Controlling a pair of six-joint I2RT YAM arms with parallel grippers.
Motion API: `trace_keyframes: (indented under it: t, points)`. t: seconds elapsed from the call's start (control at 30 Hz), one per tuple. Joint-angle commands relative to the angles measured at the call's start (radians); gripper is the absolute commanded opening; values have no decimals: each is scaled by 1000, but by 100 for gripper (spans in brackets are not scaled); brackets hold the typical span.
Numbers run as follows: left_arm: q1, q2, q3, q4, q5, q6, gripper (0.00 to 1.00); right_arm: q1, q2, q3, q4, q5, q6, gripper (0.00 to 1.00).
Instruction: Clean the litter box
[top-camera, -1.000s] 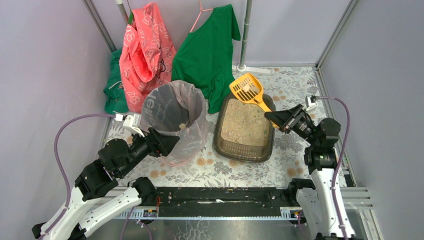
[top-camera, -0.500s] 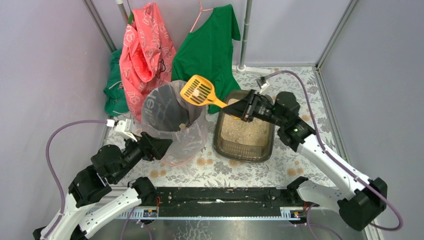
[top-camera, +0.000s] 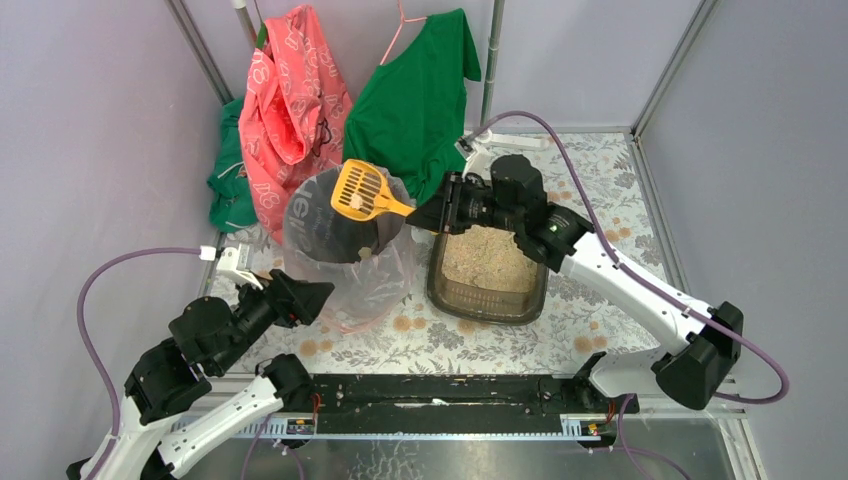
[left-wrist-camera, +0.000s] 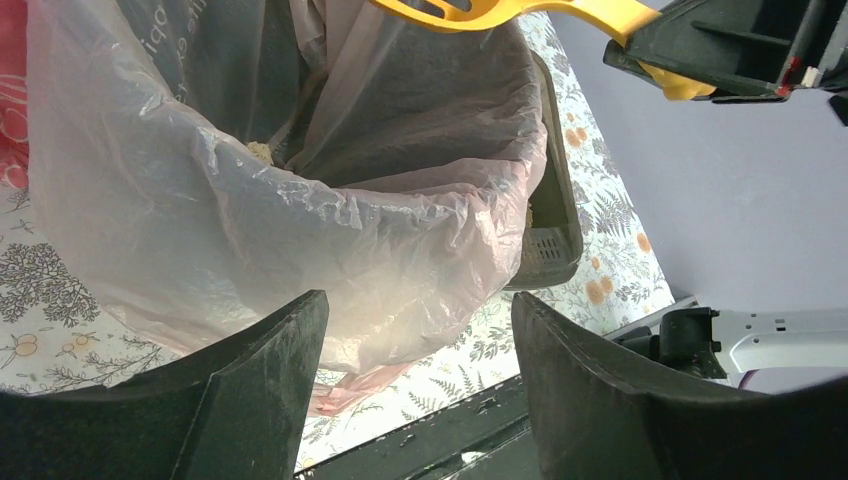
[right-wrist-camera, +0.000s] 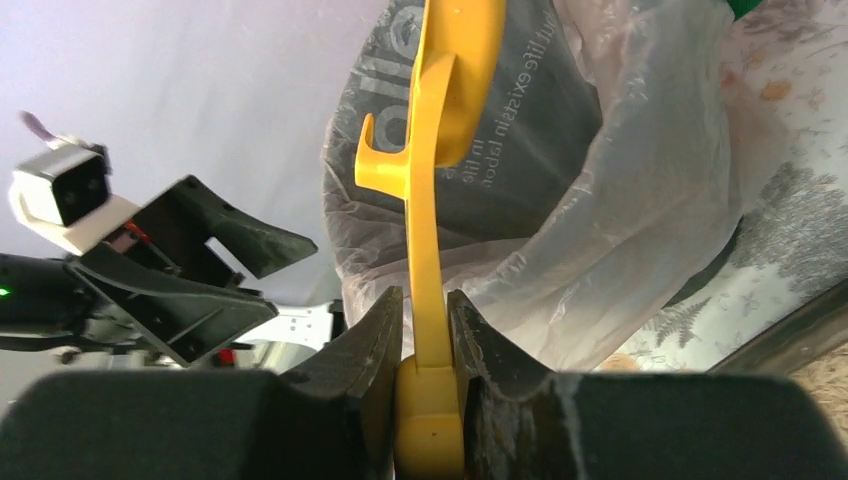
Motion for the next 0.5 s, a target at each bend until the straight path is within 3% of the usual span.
trace_keyframes:
  t: [0.0, 0.2, 0.47]
  points:
    - [-6, -11, 21, -1, -23, -1, 76, 95, 32, 173, -180, 130, -253, 0]
    - [-6, -10, 21, -3, -19, -7, 76, 250, 135, 346, -392, 412, -439, 0]
    - [-7, -19, 42, -32, -30, -17, 75, 386, 225, 434, -484, 720, -547, 0]
